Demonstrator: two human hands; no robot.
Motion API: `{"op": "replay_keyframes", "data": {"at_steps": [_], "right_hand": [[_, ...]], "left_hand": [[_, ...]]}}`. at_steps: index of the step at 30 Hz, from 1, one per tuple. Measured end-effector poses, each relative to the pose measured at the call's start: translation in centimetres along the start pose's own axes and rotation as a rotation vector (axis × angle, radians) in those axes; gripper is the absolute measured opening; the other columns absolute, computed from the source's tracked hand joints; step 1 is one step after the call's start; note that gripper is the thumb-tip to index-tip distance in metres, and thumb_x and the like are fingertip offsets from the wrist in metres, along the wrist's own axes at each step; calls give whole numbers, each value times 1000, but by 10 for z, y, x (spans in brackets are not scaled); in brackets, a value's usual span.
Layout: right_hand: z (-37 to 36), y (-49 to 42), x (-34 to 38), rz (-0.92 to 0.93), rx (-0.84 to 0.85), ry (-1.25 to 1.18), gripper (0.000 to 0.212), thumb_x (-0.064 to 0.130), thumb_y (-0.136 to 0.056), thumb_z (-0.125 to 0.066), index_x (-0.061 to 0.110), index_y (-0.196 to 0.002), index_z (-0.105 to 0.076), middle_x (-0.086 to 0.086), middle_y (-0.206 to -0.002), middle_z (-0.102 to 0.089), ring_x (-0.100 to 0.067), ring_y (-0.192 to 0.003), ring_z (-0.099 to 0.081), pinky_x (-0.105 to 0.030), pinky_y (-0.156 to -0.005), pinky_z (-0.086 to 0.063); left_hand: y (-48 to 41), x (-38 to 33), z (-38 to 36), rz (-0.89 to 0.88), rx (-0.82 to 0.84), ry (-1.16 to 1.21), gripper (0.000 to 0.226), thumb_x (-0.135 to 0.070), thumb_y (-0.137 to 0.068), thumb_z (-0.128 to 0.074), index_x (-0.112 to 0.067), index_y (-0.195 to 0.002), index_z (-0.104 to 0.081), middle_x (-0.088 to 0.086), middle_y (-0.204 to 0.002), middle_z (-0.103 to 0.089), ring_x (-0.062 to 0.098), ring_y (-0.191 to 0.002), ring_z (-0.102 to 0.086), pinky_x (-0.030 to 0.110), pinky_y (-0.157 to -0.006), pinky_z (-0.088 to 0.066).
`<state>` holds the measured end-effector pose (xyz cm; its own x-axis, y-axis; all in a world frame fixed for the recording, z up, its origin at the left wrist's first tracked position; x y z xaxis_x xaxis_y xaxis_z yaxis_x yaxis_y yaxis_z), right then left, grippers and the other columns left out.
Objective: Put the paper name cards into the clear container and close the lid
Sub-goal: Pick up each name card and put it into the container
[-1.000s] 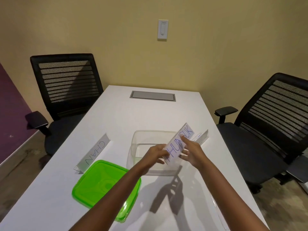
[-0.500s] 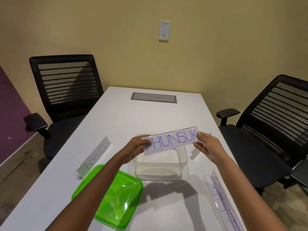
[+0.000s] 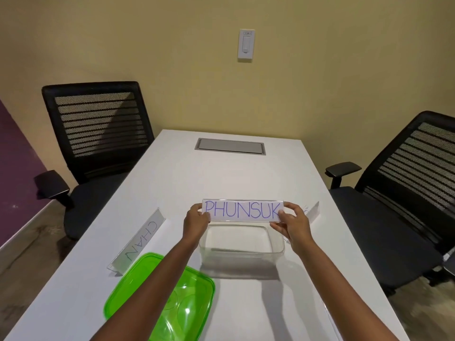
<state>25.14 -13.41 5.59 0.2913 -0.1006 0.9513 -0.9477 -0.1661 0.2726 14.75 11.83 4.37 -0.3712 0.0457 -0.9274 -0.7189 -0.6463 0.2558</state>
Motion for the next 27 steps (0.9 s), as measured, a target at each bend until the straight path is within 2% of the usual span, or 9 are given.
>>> {"op": "replay_keyframes", "data": {"at_steps": [2,4,7,10,14,17,19,22,27], "right_hand": [[-1,-7,-5,-5,-10,34,24,0,-94,-46,2,-118,-47,-34,-102,-59,-25,-67,-60,-17,-48,-57],[2,-15,-10,-9,-38,83,22,-1,-94,-46,4,-115,-48,-26,-96,-59,-24,-68,-60,-17,-46,-57],[13,-31,-19,-43,-97,239,24,-2,-91,-48,3,-114,-52,-19,-92,-59,-25,-72,-58,-25,-57,-55],[21,-43,-25,-62,-132,452,28,-2,-85,-51,1,-112,-58,-16,-93,-61,-24,-75,-54,-29,-69,-46],[22,-52,-23,-43,-124,696,18,-3,-81,-50,7,-69,-59,-9,-65,-50,-24,-61,-43,-24,-57,-35],[14,-61,-35,-111,-63,754,34,-3,-81,-49,11,-53,-37,-10,-58,-45,-24,-54,-43,-31,-58,-38],[9,-64,-46,-181,-41,660,30,-5,-83,-48,8,-59,-39,-12,-59,-51,-22,-48,-49,-31,-53,-44],[-1,-69,-53,-199,-26,627,17,-5,-83,-47,4,-69,-44,-10,-55,-52,-19,-36,-52,-22,-40,-47],[-14,-78,-62,-159,-27,740,32,1,-80,-49,14,-57,-32,-10,-62,-44,-23,-56,-46,-27,-54,-35]], "left_hand": [[-6,4,1,20,-25,-47,37,-2,-87,-44,-4,-121,-56,20,-114,-64,36,-110,-59,38,-93,-47],[-12,9,-4,51,-8,-81,36,-1,-87,-42,-2,-119,-58,21,-117,-64,38,-113,-57,35,-87,-46],[-19,17,-12,83,33,-132,19,1,-86,-40,-2,-86,-59,20,-92,-58,33,-82,-51,27,-72,-34],[-27,23,-19,110,34,-160,16,2,-83,-40,-7,-75,-50,16,-86,-50,24,-78,-43,28,-70,-33],[-35,29,-30,137,41,-199,29,2,-83,-37,-9,-57,-37,19,-90,-46,25,-78,-43,26,-65,-33],[-37,34,-40,163,49,-242,24,0,-87,-38,12,-88,-59,34,-113,-52,38,-93,-56,38,-80,-49],[-40,37,-46,161,60,-296,36,-1,-88,-38,20,-115,-49,34,-130,-47,41,-101,-56,44,-94,-47],[-42,42,-53,173,83,-368,36,-3,-90,-38,13,-121,-47,29,-134,-44,39,-115,-53,38,-96,-45],[-46,53,-59,197,81,-414,35,-1,-90,-38,12,-122,-44,27,-134,-44,36,-119,-51,33,-95,-44]]}}
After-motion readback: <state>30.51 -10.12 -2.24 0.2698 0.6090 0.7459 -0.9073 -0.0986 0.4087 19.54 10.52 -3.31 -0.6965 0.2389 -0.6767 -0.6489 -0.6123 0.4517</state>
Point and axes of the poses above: each hand's wrist, its own y-axis away from the middle knuckle, its own z-axis out of the back of the hand, x = y × z, the point moved 10 cm from there along -y, towards the middle knuckle
